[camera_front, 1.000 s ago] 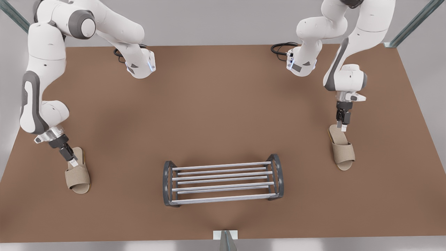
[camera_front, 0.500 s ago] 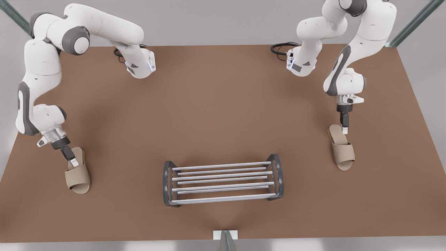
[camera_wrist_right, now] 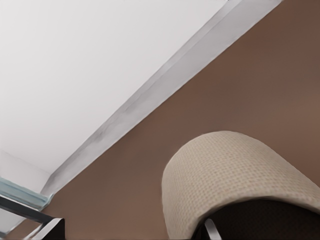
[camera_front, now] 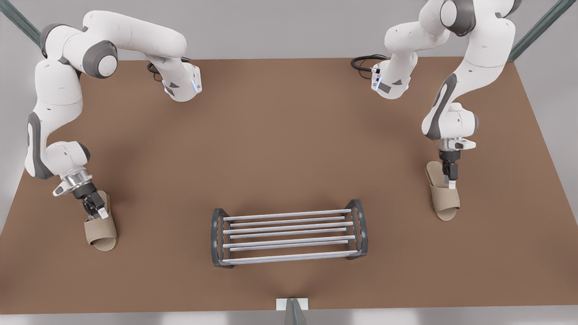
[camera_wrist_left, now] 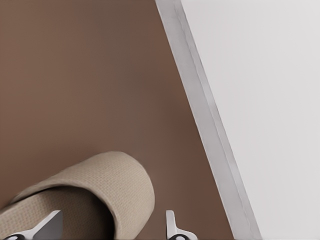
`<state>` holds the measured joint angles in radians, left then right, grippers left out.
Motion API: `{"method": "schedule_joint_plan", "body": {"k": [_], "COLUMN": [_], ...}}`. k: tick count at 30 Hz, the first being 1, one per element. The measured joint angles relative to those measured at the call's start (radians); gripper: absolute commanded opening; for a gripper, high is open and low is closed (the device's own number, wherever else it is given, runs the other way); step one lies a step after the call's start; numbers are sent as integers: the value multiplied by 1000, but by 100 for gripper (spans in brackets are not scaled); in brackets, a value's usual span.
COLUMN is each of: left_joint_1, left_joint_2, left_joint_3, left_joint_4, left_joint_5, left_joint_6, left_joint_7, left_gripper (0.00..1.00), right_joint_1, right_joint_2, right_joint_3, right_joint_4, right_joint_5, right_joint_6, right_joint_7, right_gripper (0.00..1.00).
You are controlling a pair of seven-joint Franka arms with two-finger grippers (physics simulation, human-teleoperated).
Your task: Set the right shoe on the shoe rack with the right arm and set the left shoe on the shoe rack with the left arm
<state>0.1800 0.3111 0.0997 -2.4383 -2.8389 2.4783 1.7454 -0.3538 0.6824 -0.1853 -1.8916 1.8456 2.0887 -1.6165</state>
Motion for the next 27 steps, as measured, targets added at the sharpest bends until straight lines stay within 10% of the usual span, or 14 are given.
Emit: {"method": "schedule_joint_plan", "body": {"k": [10, 13, 19, 27], "left_joint_1": [14, 15, 15, 26], "left_joint_2": [81, 89, 94, 110], "left_joint_3": [-30, -31, -32, -47], "left_joint_4": [121, 132, 145, 163], "left_joint_5": [-3, -3, -6, -8], "left_joint_6": [40, 48, 68, 77], "left_joint_7": [-86, -106, -137, -168], "left_gripper": [100, 80, 76, 60], "right_joint_1": [24, 24, 16, 15], "right_joint_2": [50, 74, 97, 78], "right_joint_3": [7, 11, 32, 56], "right_joint_4": [31, 77, 106, 108], "right_joint_5": [130, 148, 183, 209], "right_joint_6": [75, 84, 88, 83], "right_joint_7": [-93, -112, -138, -162], "right_gripper": [97, 92, 45, 25]}}
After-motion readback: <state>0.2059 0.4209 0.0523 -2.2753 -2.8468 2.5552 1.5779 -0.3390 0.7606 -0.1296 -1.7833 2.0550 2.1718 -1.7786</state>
